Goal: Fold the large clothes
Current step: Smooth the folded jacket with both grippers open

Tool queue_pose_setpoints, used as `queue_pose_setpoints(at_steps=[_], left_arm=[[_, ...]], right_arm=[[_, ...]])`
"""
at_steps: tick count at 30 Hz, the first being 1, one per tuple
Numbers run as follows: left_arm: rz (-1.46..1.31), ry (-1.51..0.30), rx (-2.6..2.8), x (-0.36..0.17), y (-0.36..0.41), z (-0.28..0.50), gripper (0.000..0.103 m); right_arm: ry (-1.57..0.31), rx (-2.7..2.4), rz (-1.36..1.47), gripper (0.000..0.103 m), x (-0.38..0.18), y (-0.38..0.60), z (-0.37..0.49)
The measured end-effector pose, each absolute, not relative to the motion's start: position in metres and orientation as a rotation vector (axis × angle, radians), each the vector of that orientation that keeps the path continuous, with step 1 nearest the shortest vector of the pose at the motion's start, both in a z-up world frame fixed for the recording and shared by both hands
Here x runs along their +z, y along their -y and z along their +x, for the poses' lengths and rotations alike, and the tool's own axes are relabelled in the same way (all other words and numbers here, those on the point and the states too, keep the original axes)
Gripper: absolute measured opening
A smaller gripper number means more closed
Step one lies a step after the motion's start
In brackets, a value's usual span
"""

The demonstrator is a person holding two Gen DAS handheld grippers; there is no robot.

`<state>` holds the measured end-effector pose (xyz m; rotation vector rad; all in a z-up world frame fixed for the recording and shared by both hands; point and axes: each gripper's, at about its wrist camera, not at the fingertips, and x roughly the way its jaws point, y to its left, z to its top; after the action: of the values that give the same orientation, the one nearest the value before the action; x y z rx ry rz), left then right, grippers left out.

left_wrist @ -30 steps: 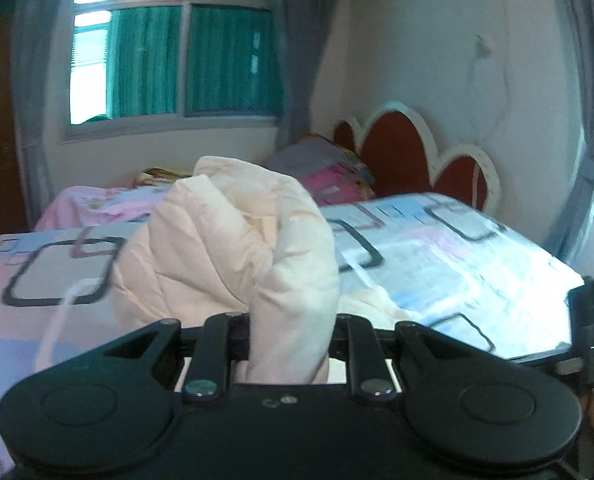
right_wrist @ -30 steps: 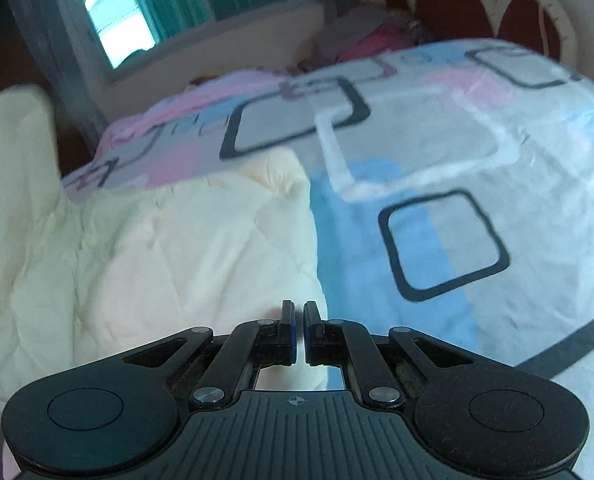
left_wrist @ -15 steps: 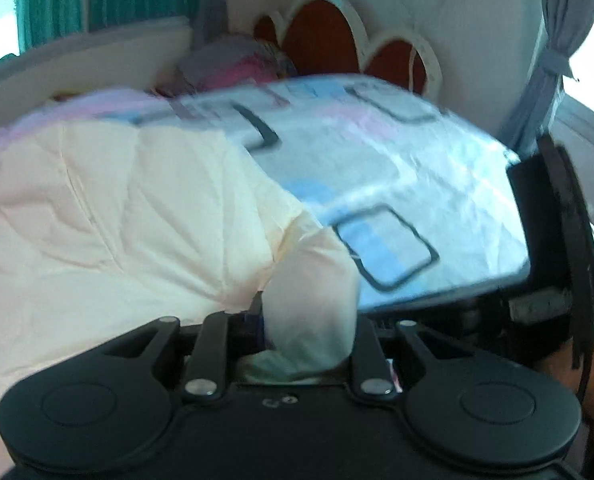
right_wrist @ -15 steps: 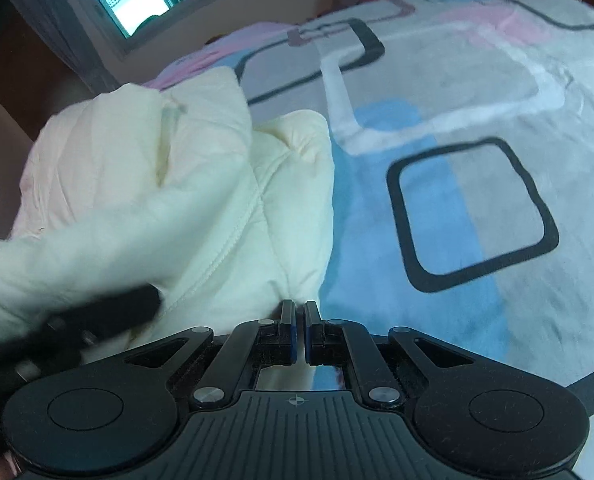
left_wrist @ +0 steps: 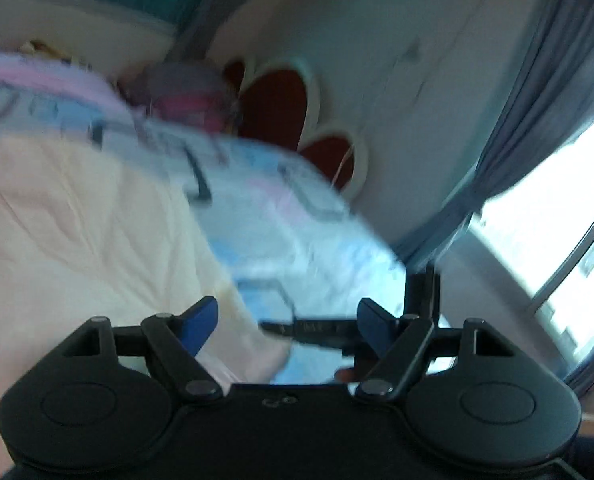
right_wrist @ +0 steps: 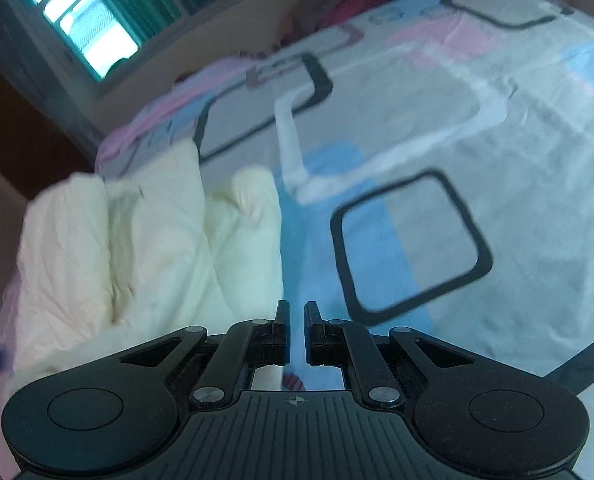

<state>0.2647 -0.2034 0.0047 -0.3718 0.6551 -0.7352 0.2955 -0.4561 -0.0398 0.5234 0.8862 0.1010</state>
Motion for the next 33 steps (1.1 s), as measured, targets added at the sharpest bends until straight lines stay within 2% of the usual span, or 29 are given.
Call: queue_pose_setpoints(at_steps=[2, 8, 14, 19, 20, 21, 22, 23, 25, 27, 28, 33], left_arm=[[-0.362, -0.59, -0.659, 0.013, 0.176, 0.268, 0.071], [-0.397, -0.617, -0.37, -0.017, 0.093, 0.305, 0.04], [-0.389, -0.632, -0.38, -0.035, 0.085, 0.327, 0.031], [-0.364, -0.658, -0.43, -0.045, 0.092, 0.335, 0.031], [-0.356, -0.66, -0.435, -0.046, 0.095, 0.338, 0.031], [-0.346, -0.661, -0.441, -0.047, 0.099, 0.34, 0.031], [-0.34, -0.662, -0.446, -0.047, 0.1, 0.341, 0.031], [-0.334, -0.662, -0.45, -0.047, 0.102, 0.342, 0.031], [-0.326, -0.667, -0.465, -0.048, 0.107, 0.346, 0.031], [-0.311, -0.673, -0.476, -0.05, 0.112, 0.348, 0.031], [-0.303, -0.675, -0.483, -0.051, 0.115, 0.349, 0.031], [-0.215, -0.703, -0.534, -0.057, 0.147, 0.357, 0.031]], right_arm=[[-0.829, 0.106, 0.537, 0.082, -0.028, 0.453, 0.295], [-0.754, 0.217, 0.503, 0.083, 0.004, 0.423, 0.305], [-0.732, 0.309, 0.431, 0.083, 0.024, 0.39, 0.324], [-0.764, 0.395, 0.437, 0.083, 0.017, 0.374, 0.348], [-0.77, 0.407, 0.435, 0.081, 0.014, 0.371, 0.353], [-0.78, 0.424, 0.441, 0.074, 0.01, 0.368, 0.358], [-0.8, 0.441, 0.45, 0.059, 0.005, 0.367, 0.365], [-0.817, 0.455, 0.455, 0.051, 0.001, 0.365, 0.369], [-0.837, 0.467, 0.451, 0.041, -0.007, 0.363, 0.372], [-0.821, 0.489, 0.448, 0.013, -0.01, 0.364, 0.366], [-0.809, 0.483, 0.434, 0.008, -0.01, 0.364, 0.36], [-0.845, 0.362, 0.383, 0.008, -0.031, 0.366, 0.334]])
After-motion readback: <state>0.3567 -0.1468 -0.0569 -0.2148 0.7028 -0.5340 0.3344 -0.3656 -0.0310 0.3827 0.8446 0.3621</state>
